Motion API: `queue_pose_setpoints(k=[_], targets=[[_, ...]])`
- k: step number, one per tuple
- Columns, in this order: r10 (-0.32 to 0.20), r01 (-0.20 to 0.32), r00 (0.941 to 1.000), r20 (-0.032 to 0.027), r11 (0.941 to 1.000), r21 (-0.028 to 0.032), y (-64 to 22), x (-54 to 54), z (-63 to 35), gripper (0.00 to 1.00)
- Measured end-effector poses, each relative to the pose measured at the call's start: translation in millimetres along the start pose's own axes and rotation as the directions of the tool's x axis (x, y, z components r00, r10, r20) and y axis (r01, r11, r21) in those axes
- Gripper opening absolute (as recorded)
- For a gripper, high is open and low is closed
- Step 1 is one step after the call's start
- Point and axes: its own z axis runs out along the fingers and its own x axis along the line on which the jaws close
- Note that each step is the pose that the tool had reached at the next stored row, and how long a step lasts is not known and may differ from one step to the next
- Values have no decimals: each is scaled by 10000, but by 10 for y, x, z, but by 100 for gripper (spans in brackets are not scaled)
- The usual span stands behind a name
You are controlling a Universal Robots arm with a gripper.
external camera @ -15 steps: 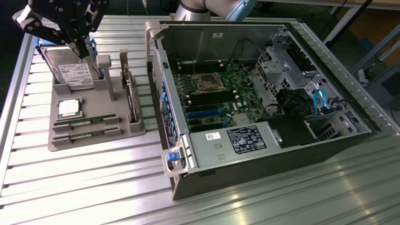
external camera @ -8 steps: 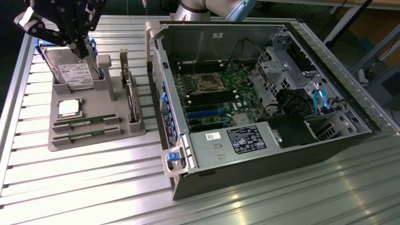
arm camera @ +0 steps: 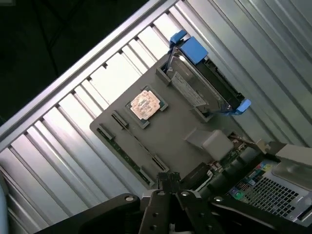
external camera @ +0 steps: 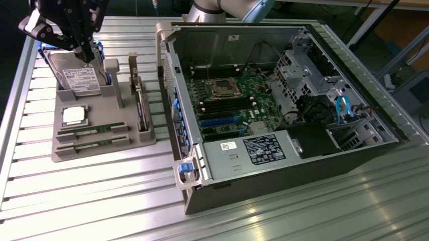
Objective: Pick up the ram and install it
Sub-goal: 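Pick up the ram and move it above insertion slot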
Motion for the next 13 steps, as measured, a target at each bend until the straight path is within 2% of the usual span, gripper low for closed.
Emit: queue_pose_setpoints(k=[3,5,9,11,13], targets=[[-537,537,9986,-24,9986,-14,0,0,1,10],[-1178,1178,9930,-51,9930,-32,0,0,1,10],[-1828,1828,9831,-78,9831,-52,0,0,2,10],[-2306,2305,9730,-96,9730,-69,0,0,3,10],[-2884,2883,9574,-118,9575,-90,0,0,3,10]])
